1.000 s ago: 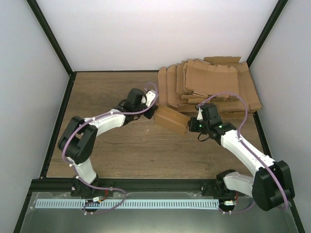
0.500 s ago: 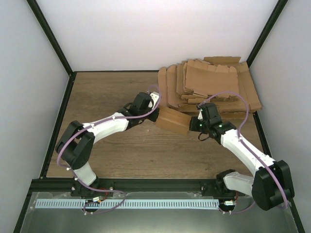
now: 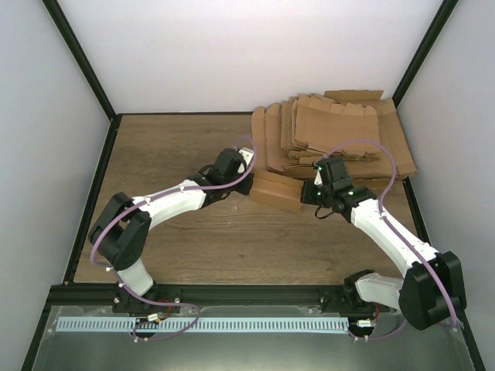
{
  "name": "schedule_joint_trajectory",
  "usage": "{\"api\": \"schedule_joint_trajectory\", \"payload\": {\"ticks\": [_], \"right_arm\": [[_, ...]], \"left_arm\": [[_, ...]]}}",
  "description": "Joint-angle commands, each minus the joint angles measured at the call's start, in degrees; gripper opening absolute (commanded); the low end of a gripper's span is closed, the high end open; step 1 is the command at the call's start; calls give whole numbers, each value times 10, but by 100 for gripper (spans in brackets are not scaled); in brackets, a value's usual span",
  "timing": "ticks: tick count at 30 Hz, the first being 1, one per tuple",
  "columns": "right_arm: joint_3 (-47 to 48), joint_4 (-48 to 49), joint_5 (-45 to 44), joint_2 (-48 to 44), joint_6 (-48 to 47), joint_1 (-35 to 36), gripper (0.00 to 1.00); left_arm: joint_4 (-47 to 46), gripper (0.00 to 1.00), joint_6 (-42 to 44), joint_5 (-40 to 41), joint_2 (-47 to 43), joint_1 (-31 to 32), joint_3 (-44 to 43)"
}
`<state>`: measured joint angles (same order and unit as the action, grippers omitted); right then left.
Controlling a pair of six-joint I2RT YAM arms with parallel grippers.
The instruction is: Fold the paper box
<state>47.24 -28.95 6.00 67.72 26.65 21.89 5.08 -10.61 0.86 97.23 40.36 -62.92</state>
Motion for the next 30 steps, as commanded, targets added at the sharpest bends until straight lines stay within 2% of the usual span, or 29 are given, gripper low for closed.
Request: {"api": "schedule_joint_trajectory", "payload": {"ticks": [1,17,24,30], "right_arm": [[4,15,21,-1,6,8,1],[-57,35,21,-10,13,10,1],[-62,32,15,-16,6,12,1],[-62,33,14,-17,3,14,1]], "left_arm": [[-16,4,-7,-16,-6,14,-2],[17,4,-31,-31,15,29,-35],[60,4,-42,-35,24,31,-66],[64,4,-42,-26,27,32,-57]]}}
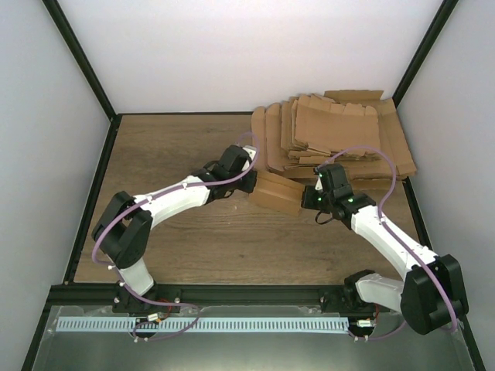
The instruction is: Fold the paper box
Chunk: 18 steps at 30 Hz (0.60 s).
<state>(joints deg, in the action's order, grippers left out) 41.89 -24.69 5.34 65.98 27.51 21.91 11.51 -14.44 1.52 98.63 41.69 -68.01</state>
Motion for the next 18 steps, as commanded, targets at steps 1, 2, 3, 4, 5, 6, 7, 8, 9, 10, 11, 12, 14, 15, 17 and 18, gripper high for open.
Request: {"api": "schedule_joint_trajectory", "payload": {"ticks": [1,2,3,4,5,6,7,8,9,10,11,12,14,15,17,18], "right_arm": [[-9,-11,20,0,-6,13,1],[-9,-11,20,-1,-6,13,1],[-9,-11,20,-1,-6,14,1],[-9,-11,20,-1,-7,14,1],[-10,-13,20,-1,-8,14,1],[-11,-14,19,-1,-9,15,1],[-11,-16,18,-1,-11,15,1],[-11,-20,16,-1,-12,15,1],[-12,-23,13,-1,-13,15,1],[-12,-26,11,-1,-14,16,1],[-13,-28,8,-1,-16,17,1],[-13,-31,5,-1,-16,17,1],[-14,-32,0,-1,-16,19,1],[-13,-32,-2,-1,-15,20,1],[-12,-31,-2,0,-13,20,1],[-12,-31,0,1,-13,21,1]], "left_arm": [[-2,4,-3,-30,13,18,-1],[-5,4,-3,-30,11,20,4],[-10,4,-2,-30,10,20,11],[-17,4,-2,-31,10,20,18],[-22,4,-2,-31,10,21,24],[-25,4,-2,-30,12,22,29],[-27,4,-2,-27,14,23,33],[-28,4,-2,-24,15,24,37],[-30,4,-2,-20,16,25,41],[-31,4,-1,-18,15,26,44],[-33,4,0,-15,14,28,47],[-34,4,1,-13,14,30,49],[-36,4,4,-8,12,31,52],[-35,4,6,-6,12,32,52],[-36,4,11,-4,11,33,52],[-37,4,13,-3,11,34,52]]}}
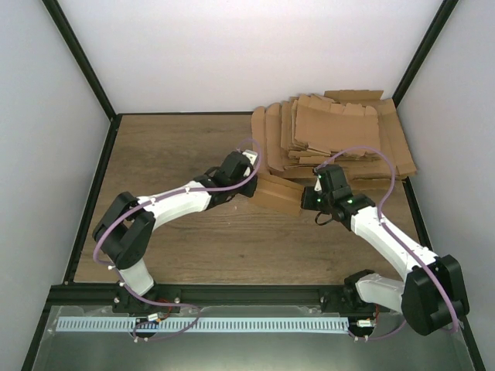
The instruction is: Fold the paper box
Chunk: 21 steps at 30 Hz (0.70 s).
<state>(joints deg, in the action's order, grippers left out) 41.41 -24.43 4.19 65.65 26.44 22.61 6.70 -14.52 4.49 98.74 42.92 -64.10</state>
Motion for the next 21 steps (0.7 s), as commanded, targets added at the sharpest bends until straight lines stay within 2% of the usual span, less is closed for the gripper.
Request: {"api": "schedule_joint_trajectory", "payload": {"ticks": [1,6,14,21], "right_arm": [[-6,-34,12,4,-1,15,1],[-9,-45,-14,3,29,19,1],[-50,-15,-35,-3,60,38,1],[-58,-17,-79,1,81,63,1]], "left_arm": [[11,4,15,-33,9,21,13],[-5,4,18,-24,2,28,26],[-80,4,7,-23,-15,32,84],[-89,4,2,-22,-1,37,92]]}}
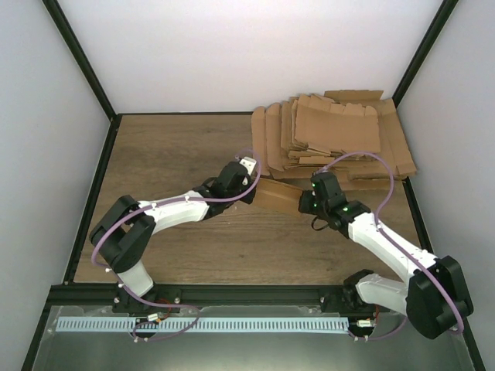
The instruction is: Fold the paper box
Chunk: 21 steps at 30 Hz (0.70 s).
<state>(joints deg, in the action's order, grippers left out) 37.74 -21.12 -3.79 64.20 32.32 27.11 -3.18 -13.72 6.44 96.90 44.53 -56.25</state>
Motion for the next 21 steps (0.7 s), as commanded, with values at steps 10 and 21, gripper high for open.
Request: {"api": "schedule_joint_trajectory", "payload": {"ticks": [10,21], "right_arm": [[-20,-64,-13,17,30,26,1],[17,-71,-33,-11,22,29,9]], "left_arm": [[19,4,-3,-36,12,20,6],[27,4,1,-24,0,21,-1]]}}
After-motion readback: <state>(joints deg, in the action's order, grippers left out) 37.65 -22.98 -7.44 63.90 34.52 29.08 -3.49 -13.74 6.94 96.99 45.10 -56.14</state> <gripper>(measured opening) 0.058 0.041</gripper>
